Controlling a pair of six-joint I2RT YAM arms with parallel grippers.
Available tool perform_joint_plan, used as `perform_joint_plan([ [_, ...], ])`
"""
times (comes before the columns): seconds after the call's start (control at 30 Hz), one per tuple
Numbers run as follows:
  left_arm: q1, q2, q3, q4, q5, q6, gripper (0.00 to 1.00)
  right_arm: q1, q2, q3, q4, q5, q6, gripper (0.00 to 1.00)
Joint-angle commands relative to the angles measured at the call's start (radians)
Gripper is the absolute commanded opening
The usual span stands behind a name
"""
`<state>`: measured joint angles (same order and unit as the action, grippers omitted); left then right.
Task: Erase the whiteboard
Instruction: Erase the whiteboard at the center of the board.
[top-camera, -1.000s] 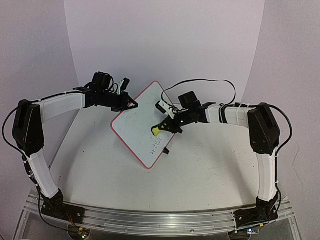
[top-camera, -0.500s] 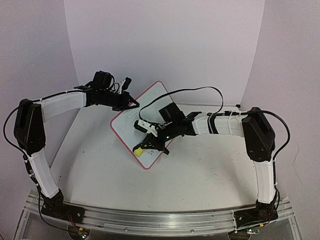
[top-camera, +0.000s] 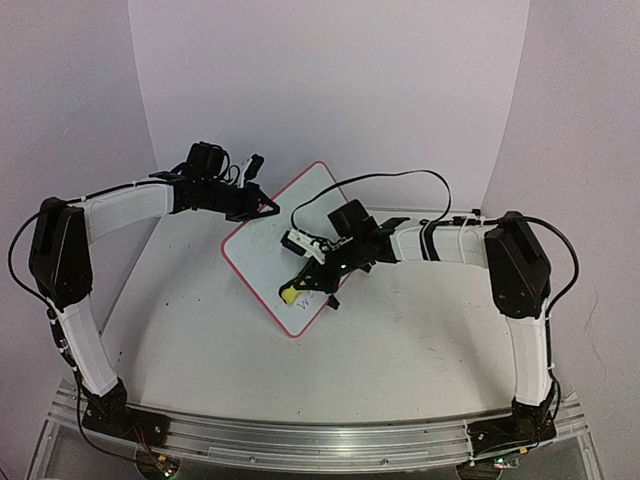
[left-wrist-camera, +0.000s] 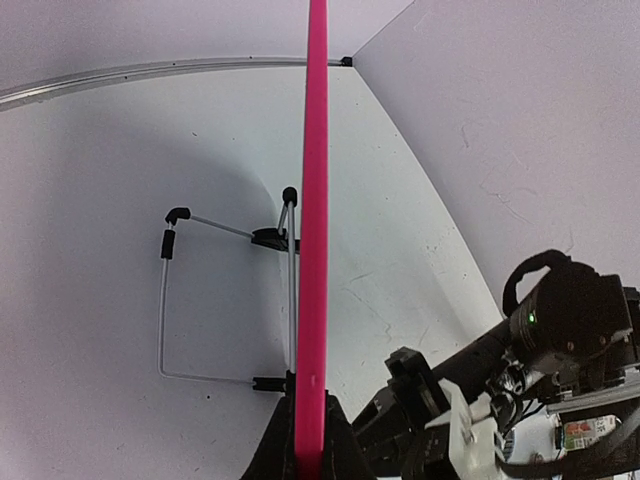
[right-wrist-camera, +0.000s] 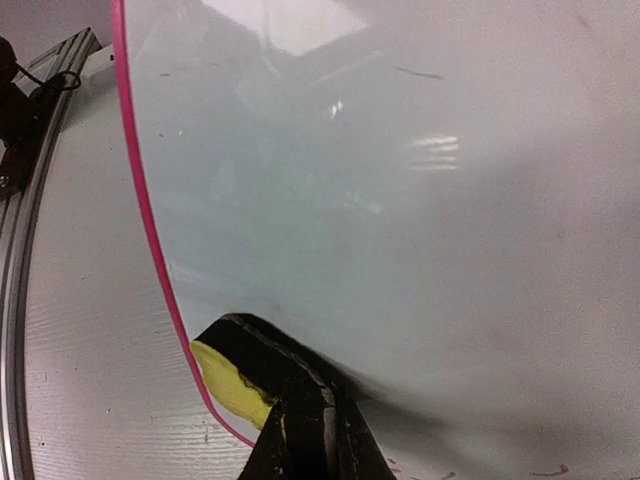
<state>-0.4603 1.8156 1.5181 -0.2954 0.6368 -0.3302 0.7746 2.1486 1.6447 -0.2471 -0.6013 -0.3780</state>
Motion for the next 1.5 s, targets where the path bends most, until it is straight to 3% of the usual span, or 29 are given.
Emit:
perform_joint_plan([
  [0.0,-0.078,0.033,-0.017,-0.114,0.113,-0.020,0.00,-0.101,0.007,0.038,0.098,0.273,0.041,0.00],
  [1.17,-0.078,0.037,-0.007,-0.127,0.114,-0.016,0.00,-0.290,0.092,0.220,0.076,0.574,0.179,0.00],
  [1.3,-0.078,0.038,-0.007,-0.126,0.113,-0.016,0.00,-0.292,0.088,0.228,0.066,0.523,0.171,0.00],
  [1.47,-0.078,0.042,-0.003,-0.127,0.113,-0.017,0.00,-0.290,0.040,0.188,0.065,0.334,0.123,0.00],
])
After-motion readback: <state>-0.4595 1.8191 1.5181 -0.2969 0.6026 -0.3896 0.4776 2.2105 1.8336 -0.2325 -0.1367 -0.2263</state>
